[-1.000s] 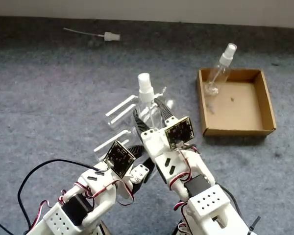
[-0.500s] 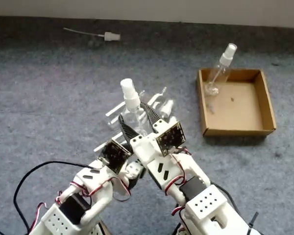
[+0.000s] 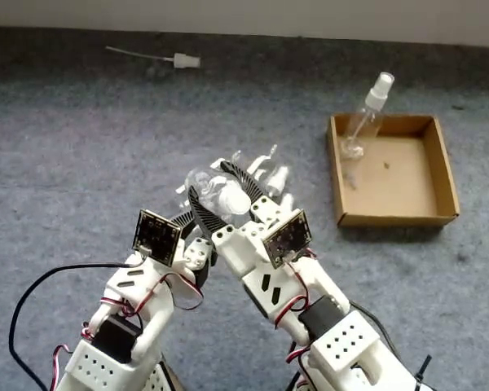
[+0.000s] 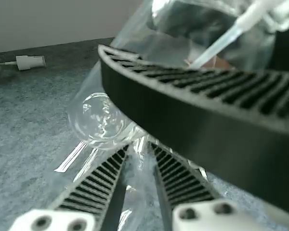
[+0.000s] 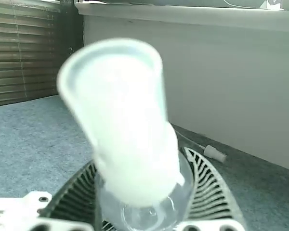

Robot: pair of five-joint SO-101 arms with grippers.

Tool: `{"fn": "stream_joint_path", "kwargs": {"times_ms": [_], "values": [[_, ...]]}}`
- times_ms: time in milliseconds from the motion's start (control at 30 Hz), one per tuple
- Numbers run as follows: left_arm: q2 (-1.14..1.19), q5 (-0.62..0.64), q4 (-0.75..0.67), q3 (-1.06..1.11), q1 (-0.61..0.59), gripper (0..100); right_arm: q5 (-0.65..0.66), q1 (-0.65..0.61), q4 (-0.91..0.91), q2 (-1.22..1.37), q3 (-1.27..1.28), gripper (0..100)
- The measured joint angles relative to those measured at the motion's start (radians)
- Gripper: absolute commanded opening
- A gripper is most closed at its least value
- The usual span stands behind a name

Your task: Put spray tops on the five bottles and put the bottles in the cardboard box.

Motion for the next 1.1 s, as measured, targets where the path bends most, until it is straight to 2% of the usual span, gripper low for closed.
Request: {"fn": "stream_joint_path", "kwargs": {"times_ms": [200, 500, 733, 1100], "values": [[0.0, 0.0, -0.002, 0.0, -0.009, 0, 0.0, 0.032, 0.0, 0.0, 0.0, 4.0], [-0.002, -0.003, -0.012, 0.002, -0.02, 0, 0.0, 0.376, 0.014, 0.015, 0.006, 4.5], [-0.002, -0.003, -0.014, 0.002, -0.02, 0, 0.0, 0.598, 0.198, 0.014, 0.006, 4.5], [-0.002, -0.003, -0.015, 0.002, -0.02, 0, 0.0, 0.944, 0.207, 0.014, 0.0, 4.5]]}}
